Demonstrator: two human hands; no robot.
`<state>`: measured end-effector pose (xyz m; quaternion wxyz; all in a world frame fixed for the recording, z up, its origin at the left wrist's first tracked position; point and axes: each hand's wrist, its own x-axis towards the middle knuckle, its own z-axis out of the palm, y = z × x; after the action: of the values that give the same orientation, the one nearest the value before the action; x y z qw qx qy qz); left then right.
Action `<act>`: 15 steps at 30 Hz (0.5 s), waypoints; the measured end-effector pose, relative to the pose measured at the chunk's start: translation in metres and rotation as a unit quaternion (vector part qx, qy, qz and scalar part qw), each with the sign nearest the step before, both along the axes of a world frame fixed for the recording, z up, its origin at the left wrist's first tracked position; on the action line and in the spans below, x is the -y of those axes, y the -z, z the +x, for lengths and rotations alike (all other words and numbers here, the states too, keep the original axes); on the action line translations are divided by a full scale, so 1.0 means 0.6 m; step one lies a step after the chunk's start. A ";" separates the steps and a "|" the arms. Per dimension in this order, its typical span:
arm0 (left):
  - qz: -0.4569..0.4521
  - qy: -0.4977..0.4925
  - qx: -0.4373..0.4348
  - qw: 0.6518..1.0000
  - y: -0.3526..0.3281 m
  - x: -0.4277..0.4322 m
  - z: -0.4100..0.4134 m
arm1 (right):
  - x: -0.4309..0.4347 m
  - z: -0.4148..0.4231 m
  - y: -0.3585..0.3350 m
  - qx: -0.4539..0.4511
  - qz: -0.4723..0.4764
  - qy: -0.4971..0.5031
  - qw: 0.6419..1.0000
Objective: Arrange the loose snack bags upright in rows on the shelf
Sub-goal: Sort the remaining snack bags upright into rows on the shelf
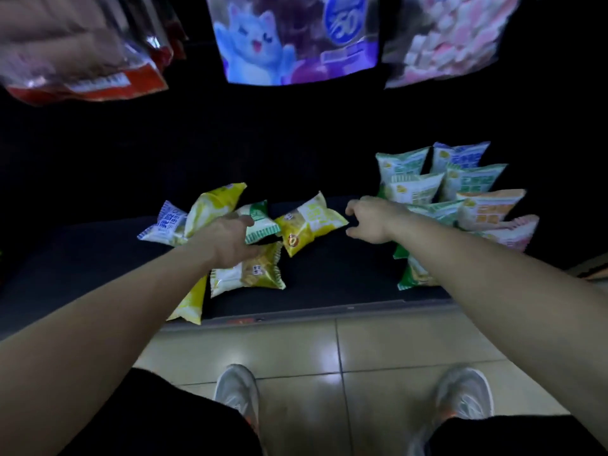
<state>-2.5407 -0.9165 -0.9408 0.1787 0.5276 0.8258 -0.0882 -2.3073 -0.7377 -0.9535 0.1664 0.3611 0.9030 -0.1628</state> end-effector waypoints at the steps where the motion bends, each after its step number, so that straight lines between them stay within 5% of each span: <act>1: 0.002 0.001 -0.002 1.000 0.009 -0.007 -0.018 | -0.009 -0.026 0.028 0.002 -0.005 0.010 1.000; 15: 0.065 -0.016 0.072 0.995 0.121 -0.057 -0.092 | -0.098 -0.182 0.275 -0.084 -0.119 0.268 0.952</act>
<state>-2.5961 -0.8822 -1.0135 0.2046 0.5302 0.8228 0.0072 -2.4166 -0.6790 -1.1185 0.0817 0.5519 0.7581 -0.3376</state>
